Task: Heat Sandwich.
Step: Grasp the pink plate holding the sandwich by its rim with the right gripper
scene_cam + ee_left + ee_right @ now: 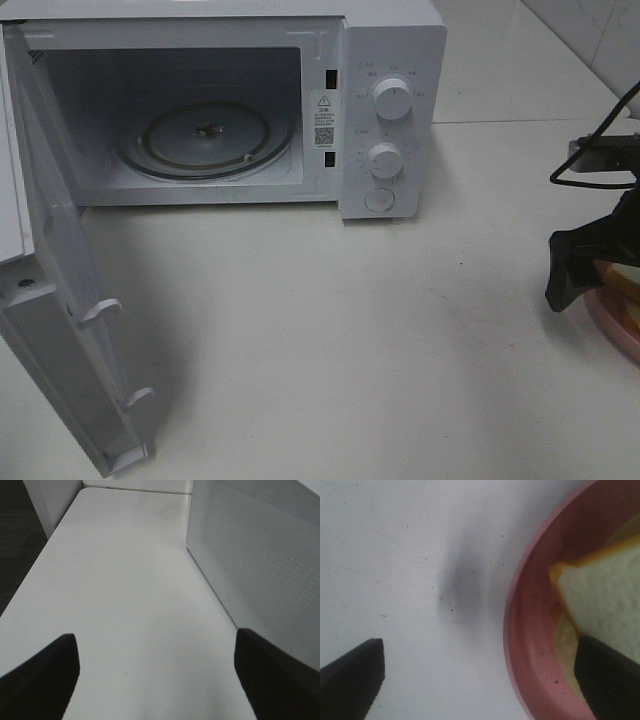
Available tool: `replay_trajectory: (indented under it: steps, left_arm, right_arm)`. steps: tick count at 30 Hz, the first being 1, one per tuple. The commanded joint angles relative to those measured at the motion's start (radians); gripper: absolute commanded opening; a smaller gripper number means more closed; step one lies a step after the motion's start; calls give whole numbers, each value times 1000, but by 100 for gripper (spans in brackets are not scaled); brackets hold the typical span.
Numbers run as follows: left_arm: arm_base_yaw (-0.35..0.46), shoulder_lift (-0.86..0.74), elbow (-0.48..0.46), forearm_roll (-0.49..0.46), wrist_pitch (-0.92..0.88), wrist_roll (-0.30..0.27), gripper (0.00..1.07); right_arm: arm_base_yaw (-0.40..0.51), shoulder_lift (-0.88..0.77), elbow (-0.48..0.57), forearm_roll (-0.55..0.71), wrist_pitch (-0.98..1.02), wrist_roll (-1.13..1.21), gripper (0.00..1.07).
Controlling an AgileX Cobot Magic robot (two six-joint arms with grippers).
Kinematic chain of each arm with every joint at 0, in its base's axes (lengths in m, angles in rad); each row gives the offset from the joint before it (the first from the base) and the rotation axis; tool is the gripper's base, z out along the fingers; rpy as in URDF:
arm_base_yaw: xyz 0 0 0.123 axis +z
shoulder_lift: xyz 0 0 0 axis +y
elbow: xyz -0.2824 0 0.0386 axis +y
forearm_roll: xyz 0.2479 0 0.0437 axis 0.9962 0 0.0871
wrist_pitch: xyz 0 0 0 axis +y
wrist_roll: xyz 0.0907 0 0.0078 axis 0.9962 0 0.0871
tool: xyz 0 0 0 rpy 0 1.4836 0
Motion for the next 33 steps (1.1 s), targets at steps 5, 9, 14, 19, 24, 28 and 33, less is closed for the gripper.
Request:
replay_trajectory:
  steps: [5, 9, 14, 19, 24, 28, 33]
  left_arm:
    - [-4, -17, 4, -2, -13, -3, 80]
    - [-4, -17, 4, -2, -13, -3, 80]
    - [-4, -17, 4, -2, -13, -3, 80]
    - [-4, -17, 4, -2, -13, -3, 80]
    - [-4, -17, 4, -2, -13, -3, 80]
    - [-4, -17, 4, -2, -13, -3, 80]
    - [-4, -17, 4, -2, -13, -3, 80]
  right_arm:
    - [-1, 37, 7, 2, -27, -11, 100]
    - [-1, 44, 7, 10, -21, -11, 99]
    - [-1, 42, -12, 10, 12, -11, 98]
    - [-1, 33, -33, 11, 60, -11, 98]
    - [1, 13, -36, 11, 84, -11, 97]
    - [1, 13, -36, 25, 82, -23, 97]
    - [1, 13, -36, 29, 66, -27, 97]
